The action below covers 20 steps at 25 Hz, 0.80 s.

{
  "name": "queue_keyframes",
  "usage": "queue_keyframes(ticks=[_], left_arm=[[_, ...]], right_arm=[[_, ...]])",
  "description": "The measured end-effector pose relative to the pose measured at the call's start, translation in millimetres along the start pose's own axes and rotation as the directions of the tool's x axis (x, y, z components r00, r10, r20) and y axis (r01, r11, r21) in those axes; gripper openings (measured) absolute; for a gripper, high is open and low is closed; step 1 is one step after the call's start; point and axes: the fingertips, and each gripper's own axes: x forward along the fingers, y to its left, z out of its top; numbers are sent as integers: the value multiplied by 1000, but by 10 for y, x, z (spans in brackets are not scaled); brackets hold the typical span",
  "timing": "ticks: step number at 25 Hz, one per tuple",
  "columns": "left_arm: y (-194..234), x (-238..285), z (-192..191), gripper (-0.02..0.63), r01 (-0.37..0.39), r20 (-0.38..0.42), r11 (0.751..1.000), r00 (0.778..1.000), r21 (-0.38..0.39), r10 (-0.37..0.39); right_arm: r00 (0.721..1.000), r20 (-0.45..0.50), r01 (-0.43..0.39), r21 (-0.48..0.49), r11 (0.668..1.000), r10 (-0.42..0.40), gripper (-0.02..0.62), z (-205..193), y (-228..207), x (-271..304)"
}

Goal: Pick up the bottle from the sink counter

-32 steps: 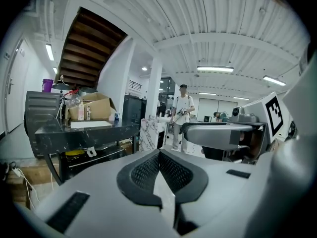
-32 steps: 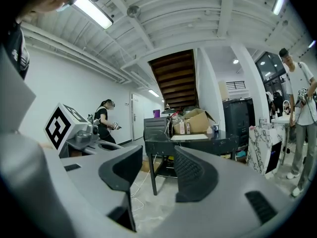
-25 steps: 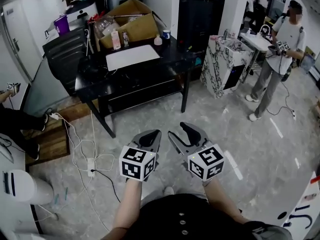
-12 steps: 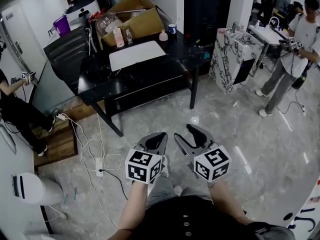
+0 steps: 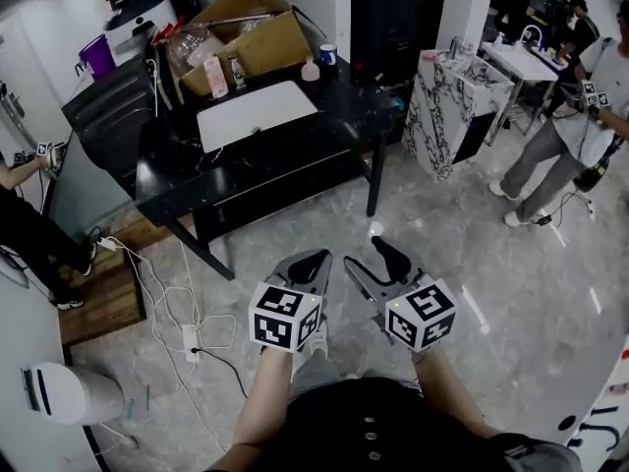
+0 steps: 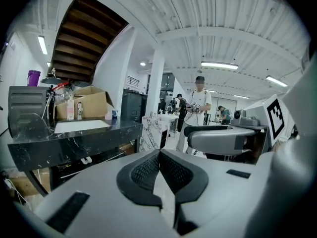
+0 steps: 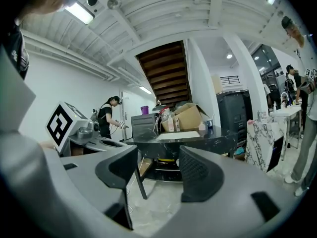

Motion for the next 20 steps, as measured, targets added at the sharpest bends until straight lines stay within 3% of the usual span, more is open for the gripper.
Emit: queue_keyframes(ticks=[6,13,20], left_arm=[[596,367,333,17,17,17,1000,1000,7,-17],[1116,730,667,17,64,21,997,998,47,-65],[1543,897,739,17,95,18,994,995,53,-96]], right_arm=[[1000,11,-6,-27,1000,6,259,211,-156,669],[997,43,59,-33,998,-58,259,471,-459,1234],[995,36,98,-24,995,-97,259,495,-593,1706]])
